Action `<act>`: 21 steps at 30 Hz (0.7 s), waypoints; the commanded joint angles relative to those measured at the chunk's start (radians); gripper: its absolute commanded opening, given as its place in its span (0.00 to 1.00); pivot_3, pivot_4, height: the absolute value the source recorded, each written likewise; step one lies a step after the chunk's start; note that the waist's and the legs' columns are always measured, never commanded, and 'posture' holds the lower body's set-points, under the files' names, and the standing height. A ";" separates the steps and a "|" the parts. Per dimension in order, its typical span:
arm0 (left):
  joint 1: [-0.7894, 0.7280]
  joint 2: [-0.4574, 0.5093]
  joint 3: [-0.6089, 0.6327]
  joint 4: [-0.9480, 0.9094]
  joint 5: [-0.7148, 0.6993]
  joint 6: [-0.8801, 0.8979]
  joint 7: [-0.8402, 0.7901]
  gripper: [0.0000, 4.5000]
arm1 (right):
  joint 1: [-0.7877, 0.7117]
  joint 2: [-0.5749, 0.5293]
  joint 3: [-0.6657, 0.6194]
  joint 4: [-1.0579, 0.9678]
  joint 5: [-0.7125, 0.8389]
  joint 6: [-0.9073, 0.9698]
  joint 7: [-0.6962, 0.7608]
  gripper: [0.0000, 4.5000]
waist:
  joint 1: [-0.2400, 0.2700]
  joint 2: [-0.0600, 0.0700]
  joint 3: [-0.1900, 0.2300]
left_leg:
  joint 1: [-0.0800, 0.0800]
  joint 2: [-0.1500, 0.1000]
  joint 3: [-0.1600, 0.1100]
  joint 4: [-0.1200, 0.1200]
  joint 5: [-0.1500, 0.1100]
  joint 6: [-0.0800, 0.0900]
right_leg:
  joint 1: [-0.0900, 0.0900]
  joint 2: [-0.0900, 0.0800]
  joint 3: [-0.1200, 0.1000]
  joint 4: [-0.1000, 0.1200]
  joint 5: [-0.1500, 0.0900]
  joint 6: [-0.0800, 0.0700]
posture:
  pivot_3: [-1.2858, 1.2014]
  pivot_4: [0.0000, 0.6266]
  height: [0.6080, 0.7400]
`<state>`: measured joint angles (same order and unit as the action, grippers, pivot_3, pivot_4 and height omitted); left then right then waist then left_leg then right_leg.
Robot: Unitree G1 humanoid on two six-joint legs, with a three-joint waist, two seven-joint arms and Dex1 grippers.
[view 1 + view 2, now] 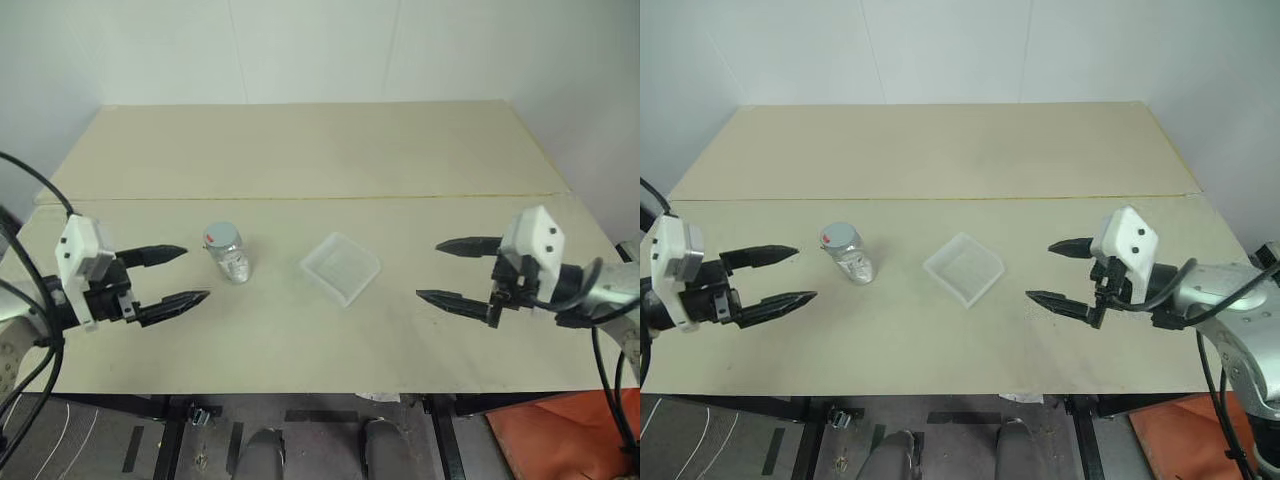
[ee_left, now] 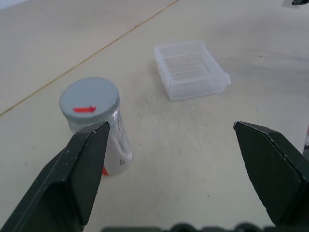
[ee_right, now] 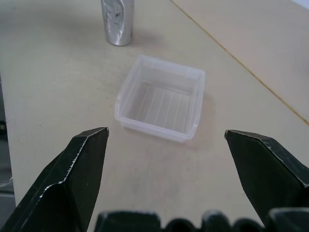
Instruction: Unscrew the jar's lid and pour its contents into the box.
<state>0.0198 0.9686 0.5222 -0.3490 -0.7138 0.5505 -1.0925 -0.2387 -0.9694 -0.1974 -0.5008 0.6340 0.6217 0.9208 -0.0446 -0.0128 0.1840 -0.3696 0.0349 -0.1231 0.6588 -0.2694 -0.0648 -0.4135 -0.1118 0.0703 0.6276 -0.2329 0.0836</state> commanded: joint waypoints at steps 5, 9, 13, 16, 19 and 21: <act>0.042 -0.038 0.053 -0.066 -0.005 -0.013 0.045 0.99 | -0.052 -0.017 0.018 0.037 -0.033 -0.027 0.046 1.00 | 0.001 0.000 0.000 | 0.000 0.000 0.000 0.000 0.000 0.000 | 0.001 0.000 0.000 -0.001 0.000 0.000 | 0.52 0.24 1.00; 0.031 -0.051 0.047 -0.049 0.001 -0.021 0.062 0.99 | -0.058 -0.035 -0.027 0.066 -0.017 -0.036 0.089 1.00 | 0.002 0.000 0.000 | 0.000 0.000 0.000 0.000 0.000 0.000 | 0.001 0.000 0.000 -0.001 0.000 0.000 | 0.52 0.24 1.00; 0.041 -0.028 0.041 -0.014 0.018 -0.026 0.028 0.99 | 0.023 -0.036 -0.109 0.023 0.028 -0.017 0.120 1.00 | 0.003 0.000 0.000 | 0.000 0.000 0.000 0.000 0.000 0.000 | 0.001 0.000 0.000 -0.001 0.000 0.000 | 0.52 0.24 1.00; 0.057 -0.037 0.022 0.018 0.058 -0.044 0.036 0.99 | 0.090 -0.037 -0.163 -0.007 0.050 -0.001 0.123 1.00 | 0.003 0.000 0.000 | 0.000 0.000 0.000 0.000 -0.001 0.001 | 0.001 0.000 0.000 -0.001 0.000 0.000 | 0.52 0.24 1.00; 0.037 -0.099 -0.015 0.022 0.094 -0.080 0.107 0.99 | 0.080 -0.041 -0.175 0.016 0.068 -0.001 0.131 1.00 | -0.002 0.000 0.000 | 0.001 0.000 0.001 0.000 -0.001 0.001 | 0.001 0.000 0.000 0.000 0.000 0.000 | 0.52 0.24 1.00; 0.019 -0.132 -0.038 0.040 0.117 -0.099 0.139 0.99 | 0.069 -0.043 -0.152 0.014 0.049 -0.014 0.124 1.00 | -0.001 0.000 0.000 | 0.003 0.000 0.001 0.000 -0.001 0.001 | 0.003 0.000 0.000 0.000 0.000 0.000 | 0.52 0.24 1.00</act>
<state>0.0530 0.8400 0.4862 -0.3174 -0.6166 0.4817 -0.9816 -0.1531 -0.9962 -0.3355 -0.4691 0.6805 0.6207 1.0458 -0.0454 -0.0130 0.1840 -0.3667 0.0356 -0.1227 0.6588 -0.2700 -0.0638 -0.4099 -0.1111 0.0703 0.6271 -0.2328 0.0834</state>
